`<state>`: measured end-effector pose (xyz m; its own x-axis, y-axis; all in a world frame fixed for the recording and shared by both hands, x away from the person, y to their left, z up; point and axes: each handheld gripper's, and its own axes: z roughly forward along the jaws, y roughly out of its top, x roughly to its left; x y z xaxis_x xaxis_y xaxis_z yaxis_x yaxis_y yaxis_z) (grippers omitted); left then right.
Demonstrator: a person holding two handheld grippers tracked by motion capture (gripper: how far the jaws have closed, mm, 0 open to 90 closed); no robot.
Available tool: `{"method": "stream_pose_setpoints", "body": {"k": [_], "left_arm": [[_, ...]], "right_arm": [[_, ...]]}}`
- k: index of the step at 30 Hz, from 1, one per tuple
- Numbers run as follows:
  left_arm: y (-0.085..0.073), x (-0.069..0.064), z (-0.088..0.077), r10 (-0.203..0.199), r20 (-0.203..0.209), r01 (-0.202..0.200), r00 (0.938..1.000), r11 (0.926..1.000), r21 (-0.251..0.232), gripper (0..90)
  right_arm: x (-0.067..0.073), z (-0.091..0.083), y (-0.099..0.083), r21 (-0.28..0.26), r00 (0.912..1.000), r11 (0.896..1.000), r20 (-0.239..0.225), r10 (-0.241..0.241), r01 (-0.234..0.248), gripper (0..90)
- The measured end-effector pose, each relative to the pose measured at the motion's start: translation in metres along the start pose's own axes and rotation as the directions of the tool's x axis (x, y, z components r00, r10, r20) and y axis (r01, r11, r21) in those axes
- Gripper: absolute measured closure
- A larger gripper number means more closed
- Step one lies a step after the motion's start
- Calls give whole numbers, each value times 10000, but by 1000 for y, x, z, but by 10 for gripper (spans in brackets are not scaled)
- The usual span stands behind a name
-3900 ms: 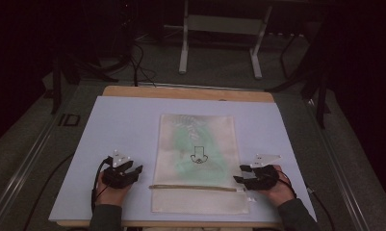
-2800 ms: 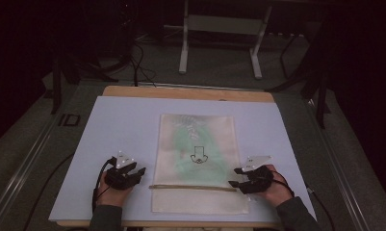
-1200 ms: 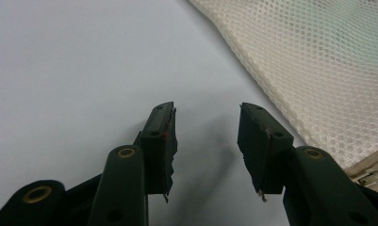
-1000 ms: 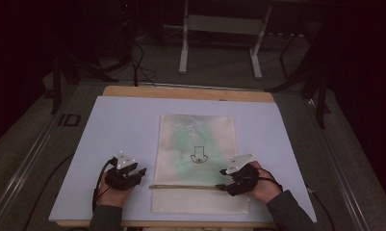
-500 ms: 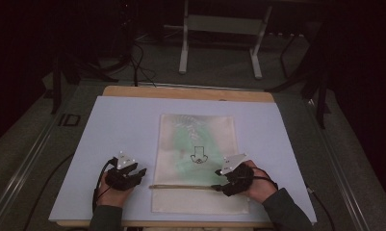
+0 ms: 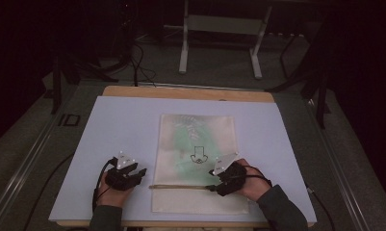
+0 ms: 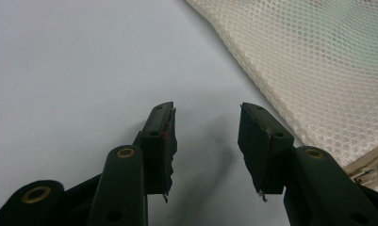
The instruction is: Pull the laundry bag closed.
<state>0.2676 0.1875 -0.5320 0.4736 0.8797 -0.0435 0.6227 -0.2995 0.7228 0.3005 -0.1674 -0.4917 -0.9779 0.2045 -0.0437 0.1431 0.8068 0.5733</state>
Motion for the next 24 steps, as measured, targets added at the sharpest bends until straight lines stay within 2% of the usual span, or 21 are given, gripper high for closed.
{"method": "stream_pose_setpoints", "body": {"k": [24], "left_arm": [[0, 0, 0, 20, 45, -20, 10000, 10000, 5, 553]], "right_arm": [[3, 10, 25, 238, 9976, 9979, -346, -597, 606, 454]]}}
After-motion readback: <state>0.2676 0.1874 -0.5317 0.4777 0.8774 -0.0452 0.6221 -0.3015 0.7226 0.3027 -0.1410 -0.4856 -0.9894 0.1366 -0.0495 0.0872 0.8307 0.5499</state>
